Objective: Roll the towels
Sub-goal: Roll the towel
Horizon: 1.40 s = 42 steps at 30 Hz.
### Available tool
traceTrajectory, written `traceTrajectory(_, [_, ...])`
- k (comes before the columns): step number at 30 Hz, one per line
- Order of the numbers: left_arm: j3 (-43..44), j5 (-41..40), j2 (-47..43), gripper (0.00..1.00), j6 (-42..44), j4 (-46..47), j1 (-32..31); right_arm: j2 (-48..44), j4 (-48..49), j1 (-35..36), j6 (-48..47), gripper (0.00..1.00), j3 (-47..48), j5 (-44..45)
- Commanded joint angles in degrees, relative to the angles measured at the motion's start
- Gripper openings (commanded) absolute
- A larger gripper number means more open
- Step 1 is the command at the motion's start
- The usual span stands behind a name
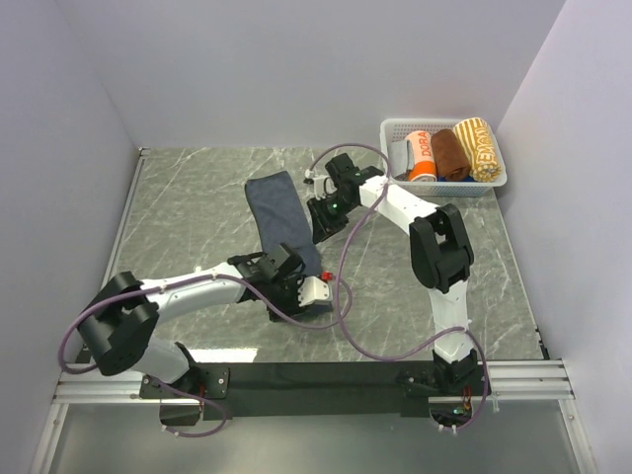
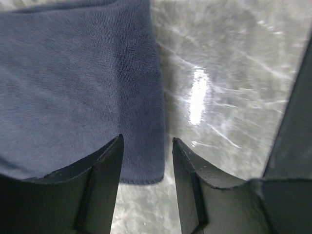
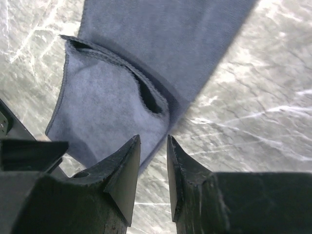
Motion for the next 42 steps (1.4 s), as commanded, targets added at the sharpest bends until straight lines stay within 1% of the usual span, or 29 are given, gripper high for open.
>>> traceTrajectory(1, [-0.68, -3.35, 1.64, 0.50, -0.46, 4.71, -1.28, -1.32, -0.42, -2.42, 0.88, 0.36, -0.56, -1.58])
traceTrajectory(4, [-1.47, -3.79, 3.40, 0.51, -0.03, 5.86, -1.72, -1.41, -0.95, -3.48, 0.70, 0.36, -0.39, -1.05])
traceTrajectory(9, [-2.44, -4.67, 5.51, 0.49, 0.33, 7.00, -2.25, -1.24, -0.86, -4.97, 0.96, 0.36, -0.91, -1.40])
traceTrajectory(11, [-2.53, -4.67, 6.66, 0.38, 0.41, 6.91, -2.17, -1.15, -1.03, -5.32, 0.88, 0.36, -0.83, -1.40])
traceTrajectory(12, [-2.36, -4.50, 6.83, 0.31, 0.42, 6.13, -2.16, -1.15, -0.95, -5.50, 0.79, 0.36, -0.91, -1.32])
traceTrajectory(13, [-1.75, -4.06, 6.49, 0.17, 0.50, 5.60, -2.16, -1.32, -1.03, -5.59, 0.79, 0.36, -0.83, -1.49])
traceTrajectory(16, [0.01, -0.55, 4.21, 0.00, -0.02, 2.45, -2.08, -1.50, -1.21, -5.68, 0.70, 0.36, -0.91, -1.75])
traceTrajectory(18, [1.77, 2.96, 3.76, 0.00, -0.55, -0.11, -1.90, -1.85, -1.21, -5.85, 0.53, 0.36, -0.65, -1.75])
traceTrajectory(19, [3.86, 4.54, 3.76, 0.00, -0.81, -2.90, -1.20, -2.02, -1.30, -5.76, 0.44, 0.36, -0.65, -1.75])
traceTrajectory(20, [4.93, 7.52, 3.93, 0.00, -1.16, -3.89, -0.41, -1.94, -1.38, -5.76, 0.35, 0.36, -0.39, -1.75])
traceTrajectory(23, [9.41, 12.36, 5.86, 0.00, -1.26, -8.80, 4.33, -1.94, -1.74, -5.94, 0.09, 0.37, 0.40, -2.63])
traceTrajectory(24, [11.95, 15.60, 7.61, 0.00, -0.82, -10.21, 5.73, -1.94, -2.09, -6.11, 0.00, 0.41, 0.67, -2.98])
traceTrajectory(25, [13.28, 16.50, 8.41, 0.00, -0.29, -11.27, 8.53, -1.76, -2.26, -6.12, -0.26, 0.43, 0.93, -3.42])
traceTrajectory(27, [15.74, 19.57, 10.17, 0.00, 0.24, -14.00, 11.71, -1.76, -2.70, -6.20, -0.88, 0.49, 1.46, -4.21])
traceTrajectory(28, [18.10, 20.20, 11.74, 0.00, 0.76, -14.70, 14.51, -1.85, -2.70, -6.29, -0.97, 0.53, 1.72, -4.30])
traceTrajectory(30, [21.44, 20.38, 14.46, 0.00, 1.38, -16.02, 16.72, -1.85, -2.97, -6.29, -1.23, 0.55, 2.16, -4.39])
traceTrajectory(34, [26.63, 21.08, 19.03, 0.01, 2.17, -16.91, 21.90, -1.32, -4.02, -6.38, -1.58, 0.56, 3.39, -4.04])
traceTrajectory(38, [30.51, 20.64, 23.35, 0.01, 2.35, -16.91, 24.81, -1.41, -4.90, -6.64, -2.11, 0.56, 4.09, -4.04])
traceTrajectory(40, [31.83, 20.20, 25.37, 0.04, 2.52, -16.73, 25.87, -1.76, -4.99, -6.56, -2.20, 0.56, 3.92, -4.74])
traceTrajectory(42, [32.27, 20.29, 26.95, 0.04, 2.00, -16.03, 26.66, -2.38, -4.73, -6.64, -2.02, 0.56, 3.57, -5.88])
